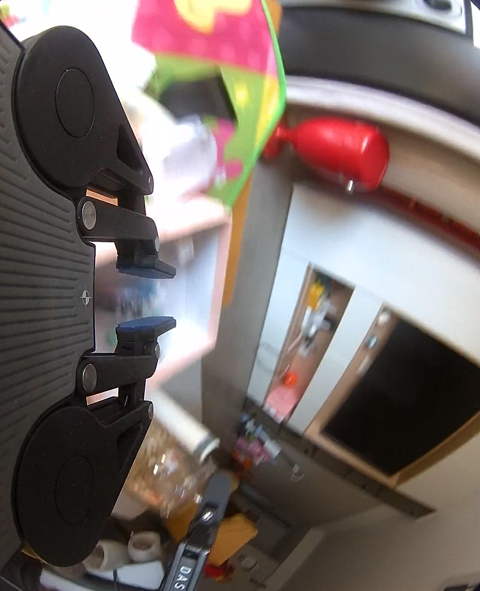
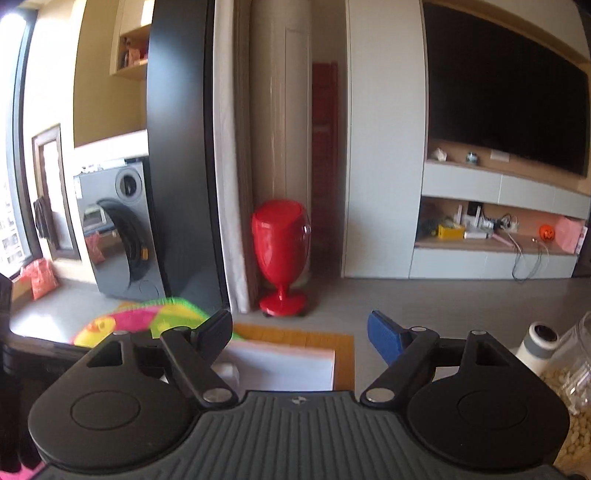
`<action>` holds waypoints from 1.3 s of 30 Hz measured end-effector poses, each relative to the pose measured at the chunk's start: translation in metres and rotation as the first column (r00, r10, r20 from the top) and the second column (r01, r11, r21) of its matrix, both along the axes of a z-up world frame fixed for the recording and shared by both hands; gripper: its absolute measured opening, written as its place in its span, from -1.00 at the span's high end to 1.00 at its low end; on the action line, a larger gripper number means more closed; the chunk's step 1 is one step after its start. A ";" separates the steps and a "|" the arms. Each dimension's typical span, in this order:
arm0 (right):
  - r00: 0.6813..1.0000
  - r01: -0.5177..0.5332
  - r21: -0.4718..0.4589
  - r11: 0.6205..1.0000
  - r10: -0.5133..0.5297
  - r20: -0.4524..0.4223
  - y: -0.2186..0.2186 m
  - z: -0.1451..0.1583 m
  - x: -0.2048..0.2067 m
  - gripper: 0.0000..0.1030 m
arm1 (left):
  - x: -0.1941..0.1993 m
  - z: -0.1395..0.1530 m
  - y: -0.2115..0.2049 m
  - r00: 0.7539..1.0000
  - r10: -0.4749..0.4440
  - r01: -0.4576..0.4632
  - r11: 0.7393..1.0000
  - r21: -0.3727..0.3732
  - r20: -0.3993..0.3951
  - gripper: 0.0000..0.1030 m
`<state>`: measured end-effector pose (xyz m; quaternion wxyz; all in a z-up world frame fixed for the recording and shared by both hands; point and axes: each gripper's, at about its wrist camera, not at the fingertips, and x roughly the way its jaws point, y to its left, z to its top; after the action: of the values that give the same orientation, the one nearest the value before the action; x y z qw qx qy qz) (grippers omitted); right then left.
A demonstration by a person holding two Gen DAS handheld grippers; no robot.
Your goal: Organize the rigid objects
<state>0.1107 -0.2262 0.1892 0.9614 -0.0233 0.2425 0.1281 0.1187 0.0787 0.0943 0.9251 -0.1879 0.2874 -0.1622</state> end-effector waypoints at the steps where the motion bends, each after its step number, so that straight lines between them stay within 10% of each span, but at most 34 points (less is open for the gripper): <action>1: 1.000 0.008 -0.010 1.000 -0.008 -0.016 0.001 -0.007 0.001 -0.57 | -0.004 -0.006 0.011 0.999 0.042 -0.042 0.999 0.006 0.007 0.52; 8: 0.982 -0.038 -0.006 0.999 0.036 -0.184 0.049 -0.035 0.027 -0.57 | -0.034 -0.046 0.077 0.938 0.340 -0.342 0.939 0.022 0.070 0.52; 16: 0.916 -0.209 0.005 0.978 0.197 -0.350 0.194 -0.068 0.082 -0.57 | -0.045 -0.075 0.134 0.909 0.410 -0.400 0.909 -0.116 0.073 0.52; 21: 0.954 -0.174 -0.150 0.973 0.129 -0.271 0.274 -0.098 0.130 -0.47 | -0.046 -0.081 0.147 0.924 0.383 -0.376 0.911 -0.167 0.008 0.52; 25: 0.917 -0.129 -0.111 0.985 0.076 -0.391 0.288 -0.129 0.182 -0.32 | -0.045 -0.086 0.160 0.917 0.395 -0.399 0.894 -0.205 -0.063 0.52; 29: 0.844 -0.148 -0.086 0.985 0.080 -0.530 0.293 -0.160 0.198 0.29 | -0.048 -0.091 0.169 0.908 0.398 -0.419 0.875 -0.242 -0.131 0.52; 39: 0.784 -0.248 -0.081 0.965 0.151 -0.602 0.285 -0.162 0.120 0.34 | -0.053 -0.097 0.179 0.889 0.426 -0.457 0.852 -0.255 -0.170 0.52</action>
<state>0.2308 0.0589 0.0268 0.8139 -0.0830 0.5351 0.2107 0.0656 0.2578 -0.0030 0.8834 -0.3898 0.2588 0.0249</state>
